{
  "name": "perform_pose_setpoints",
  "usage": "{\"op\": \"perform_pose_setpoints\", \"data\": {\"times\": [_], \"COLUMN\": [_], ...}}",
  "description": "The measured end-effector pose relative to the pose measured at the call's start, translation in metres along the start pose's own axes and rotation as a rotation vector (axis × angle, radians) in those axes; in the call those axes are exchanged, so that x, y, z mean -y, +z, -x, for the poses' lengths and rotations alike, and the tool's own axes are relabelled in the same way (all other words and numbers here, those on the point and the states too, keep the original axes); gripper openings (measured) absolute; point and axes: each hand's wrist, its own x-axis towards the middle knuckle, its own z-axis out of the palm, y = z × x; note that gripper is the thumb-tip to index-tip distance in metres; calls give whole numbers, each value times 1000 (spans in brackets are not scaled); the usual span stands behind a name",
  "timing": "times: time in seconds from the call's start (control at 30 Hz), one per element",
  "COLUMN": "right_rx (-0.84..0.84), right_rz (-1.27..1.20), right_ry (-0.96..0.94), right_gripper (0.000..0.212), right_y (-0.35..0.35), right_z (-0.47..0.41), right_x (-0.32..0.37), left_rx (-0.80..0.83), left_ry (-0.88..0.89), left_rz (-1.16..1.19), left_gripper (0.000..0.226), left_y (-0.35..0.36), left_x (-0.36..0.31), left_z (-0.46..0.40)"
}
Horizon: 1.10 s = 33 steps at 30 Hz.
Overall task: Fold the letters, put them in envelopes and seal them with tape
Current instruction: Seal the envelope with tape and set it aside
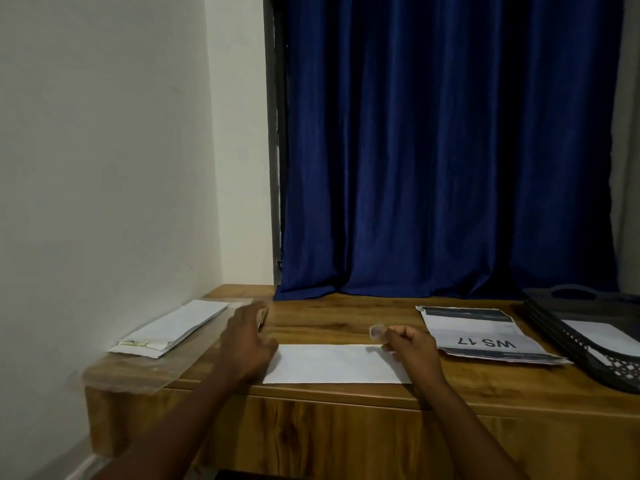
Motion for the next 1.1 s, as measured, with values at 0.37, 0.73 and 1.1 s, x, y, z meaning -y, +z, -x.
{"op": "perform_pose_setpoints", "data": {"times": [0.37, 0.73, 1.1], "right_rx": [65, 609, 663], "right_rz": [-366, 701, 887], "right_ry": [309, 177, 217], "right_gripper": [25, 25, 24], "right_y": [-32, -43, -28], "right_z": [-13, -57, -76], "right_x": [3, 32, 28], "left_rx": [455, 565, 594], "left_ry": [395, 487, 534], "left_rz": [-159, 1, -151], "left_gripper": [52, 54, 62], "left_y": [86, 84, 85], "left_x": [-113, -99, -105], "left_z": [32, 41, 42]}}
